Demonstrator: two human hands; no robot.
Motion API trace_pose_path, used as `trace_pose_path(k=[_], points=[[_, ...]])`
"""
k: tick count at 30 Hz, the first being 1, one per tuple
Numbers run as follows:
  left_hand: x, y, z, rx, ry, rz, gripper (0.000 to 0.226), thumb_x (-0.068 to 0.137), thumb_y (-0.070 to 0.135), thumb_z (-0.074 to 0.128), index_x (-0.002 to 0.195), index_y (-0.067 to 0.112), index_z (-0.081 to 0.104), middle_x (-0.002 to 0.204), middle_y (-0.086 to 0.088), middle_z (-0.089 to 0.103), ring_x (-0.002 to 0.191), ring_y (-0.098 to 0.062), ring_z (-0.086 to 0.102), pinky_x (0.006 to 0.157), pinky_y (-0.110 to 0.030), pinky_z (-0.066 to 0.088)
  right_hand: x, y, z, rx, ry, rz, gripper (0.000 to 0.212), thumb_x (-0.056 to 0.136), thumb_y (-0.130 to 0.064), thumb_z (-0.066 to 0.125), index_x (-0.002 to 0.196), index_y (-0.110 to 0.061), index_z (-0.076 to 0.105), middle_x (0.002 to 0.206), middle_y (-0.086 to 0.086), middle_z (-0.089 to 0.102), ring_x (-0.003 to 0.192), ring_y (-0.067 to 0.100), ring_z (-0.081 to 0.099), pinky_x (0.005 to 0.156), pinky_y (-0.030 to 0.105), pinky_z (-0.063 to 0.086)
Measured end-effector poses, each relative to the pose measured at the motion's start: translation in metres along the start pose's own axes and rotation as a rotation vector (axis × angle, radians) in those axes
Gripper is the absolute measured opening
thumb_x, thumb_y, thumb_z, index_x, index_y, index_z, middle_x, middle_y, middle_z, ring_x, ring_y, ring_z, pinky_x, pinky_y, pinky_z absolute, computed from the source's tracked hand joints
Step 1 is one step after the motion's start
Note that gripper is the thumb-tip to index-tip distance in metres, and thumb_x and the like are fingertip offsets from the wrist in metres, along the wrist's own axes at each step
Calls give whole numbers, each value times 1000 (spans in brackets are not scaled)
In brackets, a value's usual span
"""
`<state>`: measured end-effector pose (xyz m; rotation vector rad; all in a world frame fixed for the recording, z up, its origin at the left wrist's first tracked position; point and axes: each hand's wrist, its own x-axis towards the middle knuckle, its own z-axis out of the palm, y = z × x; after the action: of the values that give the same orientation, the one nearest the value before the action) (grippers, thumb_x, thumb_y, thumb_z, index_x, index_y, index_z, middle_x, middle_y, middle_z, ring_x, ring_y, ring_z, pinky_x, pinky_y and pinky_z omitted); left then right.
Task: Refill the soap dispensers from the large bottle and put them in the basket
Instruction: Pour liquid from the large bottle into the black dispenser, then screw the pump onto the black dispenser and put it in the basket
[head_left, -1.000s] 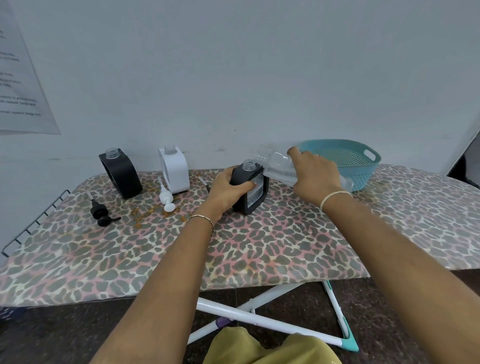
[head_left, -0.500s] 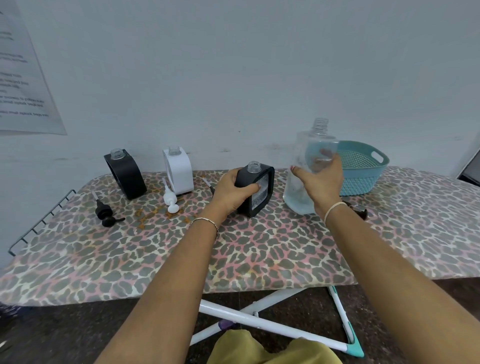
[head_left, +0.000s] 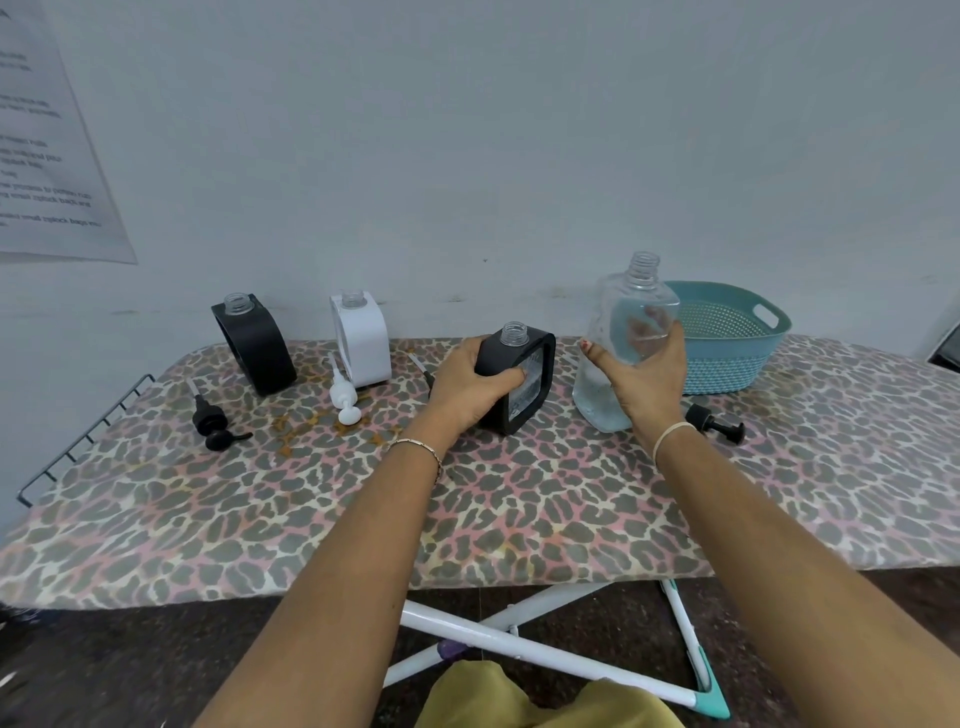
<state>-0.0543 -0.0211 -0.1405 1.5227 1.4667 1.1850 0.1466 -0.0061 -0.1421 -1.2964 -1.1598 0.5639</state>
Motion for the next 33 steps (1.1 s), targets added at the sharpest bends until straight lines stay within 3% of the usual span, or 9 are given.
trace_pose_path(k=[4, 9, 14, 17, 19, 22, 28, 30, 33], points=[[0, -1, 2, 10, 12, -4, 47, 78, 20, 75, 122, 14, 58, 111, 4, 67, 100, -12, 64, 79, -21, 49, 0, 2, 0, -22, -20, -6, 72, 61, -37, 89, 114, -26, 41, 117, -3, 54, 111, 19, 55, 101, 42, 46], [-5, 2, 4, 37, 32, -15, 45, 78, 22, 74, 119, 14, 57, 110, 4, 66, 99, -12, 63, 71, -15, 46, 0, 3, -2, -18, -63, -5, 100, 61, -34, 89, 139, -17, 30, 137, 3, 45, 126, 21, 45, 110, 45, 37], [-12, 7, 11, 89, 96, -34, 40, 78, 29, 74, 112, 20, 56, 103, 6, 63, 98, -16, 62, 83, -32, 51, -18, -5, 1, -51, 50, -16, 115, 58, -25, 91, 147, -15, 19, 144, 5, 36, 132, 17, 37, 116, 36, 29], [-19, 12, 18, 131, 146, -52, 47, 76, 39, 75, 116, 21, 56, 108, 6, 64, 101, -17, 62, 85, -32, 50, -50, -10, 5, -136, 150, -58, 102, 70, -14, 81, 149, -16, 16, 150, 7, 22, 139, 18, 25, 117, 31, 17], [-23, 15, 21, 160, 171, -60, 53, 75, 47, 75, 117, 20, 56, 111, 5, 64, 100, -16, 61, 79, -29, 47, -76, -12, 9, -174, 172, -176, 92, 74, -4, 69, 147, -22, 17, 151, 7, 15, 141, 20, 20, 116, 36, 15], [-26, 18, 22, 139, 173, -91, 62, 72, 54, 76, 118, 18, 55, 111, 6, 62, 99, -14, 59, 76, -26, 42, -105, -10, 18, -279, 42, -283, 86, 75, -6, 61, 145, -26, 14, 150, 2, 14, 144, 20, 14, 118, 44, 12], [-35, 21, 9, -23, 195, -66, 86, 69, 51, 79, 136, 10, 44, 130, -2, 59, 115, -16, 58, 92, -23, 46, -118, -8, 44, -394, -249, -193, 95, 77, -26, 69, 147, -1, 12, 151, 15, 20, 143, 27, 15, 117, 45, 20], [-36, 18, -4, -60, 251, -12, 73, 76, 48, 75, 132, 11, 48, 127, -1, 60, 109, -13, 60, 90, -19, 48, -117, -10, 52, -406, -299, -134, 100, 76, -32, 72, 148, 1, 10, 151, 16, 19, 143, 28, 14, 118, 42, 18], [-38, 9, -30, 26, 366, 81, 32, 95, 25, 59, 124, 12, 55, 119, 0, 63, 105, -8, 58, 79, -4, 40, -115, -10, 64, -411, -293, -40, 99, 74, -38, 75, 144, 1, 18, 146, 16, 24, 138, 30, 24, 115, 37, 25]])
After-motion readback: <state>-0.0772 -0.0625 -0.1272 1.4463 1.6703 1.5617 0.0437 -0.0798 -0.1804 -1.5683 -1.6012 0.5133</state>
